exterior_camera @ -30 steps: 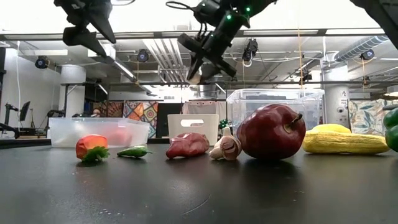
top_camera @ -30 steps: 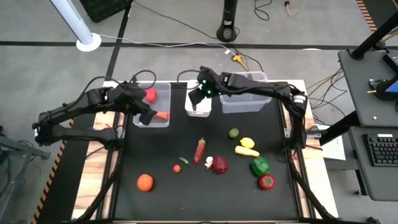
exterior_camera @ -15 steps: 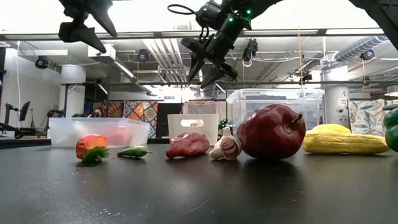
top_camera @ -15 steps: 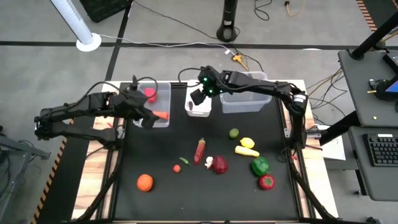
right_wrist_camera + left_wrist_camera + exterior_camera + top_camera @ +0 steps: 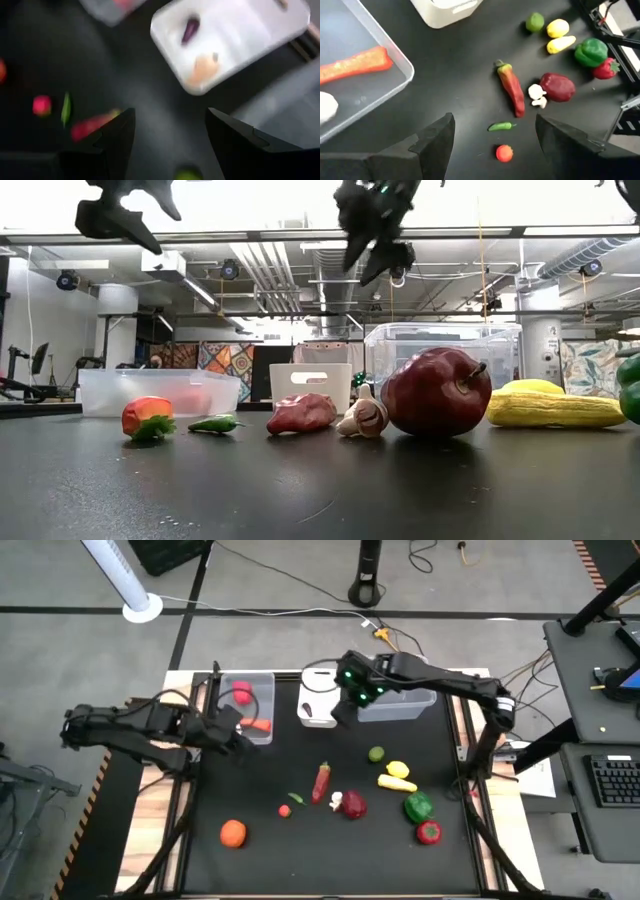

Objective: Sort produce into baskets
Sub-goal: Put the red apple into the right transparent bin

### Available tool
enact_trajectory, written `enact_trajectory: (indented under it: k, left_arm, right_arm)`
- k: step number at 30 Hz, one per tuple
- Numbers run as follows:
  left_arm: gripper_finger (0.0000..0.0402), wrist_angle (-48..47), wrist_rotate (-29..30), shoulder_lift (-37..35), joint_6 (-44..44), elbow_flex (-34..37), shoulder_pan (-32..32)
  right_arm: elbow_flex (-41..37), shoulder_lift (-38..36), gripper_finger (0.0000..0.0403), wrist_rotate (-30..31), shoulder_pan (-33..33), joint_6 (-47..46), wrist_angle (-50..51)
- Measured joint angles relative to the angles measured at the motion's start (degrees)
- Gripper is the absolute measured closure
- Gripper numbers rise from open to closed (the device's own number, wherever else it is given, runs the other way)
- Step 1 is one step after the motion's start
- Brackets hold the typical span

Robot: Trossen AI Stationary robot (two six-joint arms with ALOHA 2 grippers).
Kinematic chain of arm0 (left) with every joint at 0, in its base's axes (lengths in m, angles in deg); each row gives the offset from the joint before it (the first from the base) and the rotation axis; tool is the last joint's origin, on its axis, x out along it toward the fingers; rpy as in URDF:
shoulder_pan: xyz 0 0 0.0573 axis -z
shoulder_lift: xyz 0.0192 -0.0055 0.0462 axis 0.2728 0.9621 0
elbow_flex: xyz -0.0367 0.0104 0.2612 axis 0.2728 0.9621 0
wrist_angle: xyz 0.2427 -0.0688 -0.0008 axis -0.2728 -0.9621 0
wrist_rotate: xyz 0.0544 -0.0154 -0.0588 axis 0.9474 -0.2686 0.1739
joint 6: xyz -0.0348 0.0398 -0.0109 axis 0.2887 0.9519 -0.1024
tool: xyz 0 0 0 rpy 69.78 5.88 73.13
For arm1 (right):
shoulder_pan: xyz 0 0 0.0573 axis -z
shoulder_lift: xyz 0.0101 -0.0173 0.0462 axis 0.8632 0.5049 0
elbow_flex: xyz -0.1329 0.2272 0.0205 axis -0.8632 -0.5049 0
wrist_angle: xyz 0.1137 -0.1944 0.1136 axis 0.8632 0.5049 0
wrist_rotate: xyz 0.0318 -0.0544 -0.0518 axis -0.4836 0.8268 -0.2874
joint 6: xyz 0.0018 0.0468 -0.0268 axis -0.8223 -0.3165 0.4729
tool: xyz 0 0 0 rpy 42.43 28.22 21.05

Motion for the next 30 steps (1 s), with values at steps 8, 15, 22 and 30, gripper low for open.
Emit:
enact_trajectory:
  k: [8, 15, 22, 30]
  left_arm:
    - [0.0143, 2.1, 1.4, 6.5, -3.2, 0.0, 5.4]
    - [0.0143, 6.2, 0.8, 12.8, 1.0, 0.0, 7.0]
    - [0.0143, 10.8, -0.5, 18.7, 4.5, 0.0, 7.0]
    - [0.0143, 24.6, -3.5, 24.9, 16.7, 0.0, 7.1]
  right_arm:
    - [-3.7, -6.4, 0.017, 0.3, -5.9, -1.2, 7.9]
    - [-13.9, -11.9, 0.017, 0.0, -11.4, -0.4, 7.4]
    - [-27.5, -15.3, 0.017, -6.2, -15.9, -5.1, -2.9]
    - [-35.0, -15.0, 0.017, -9.4, -20.4, -9.0, -17.0]
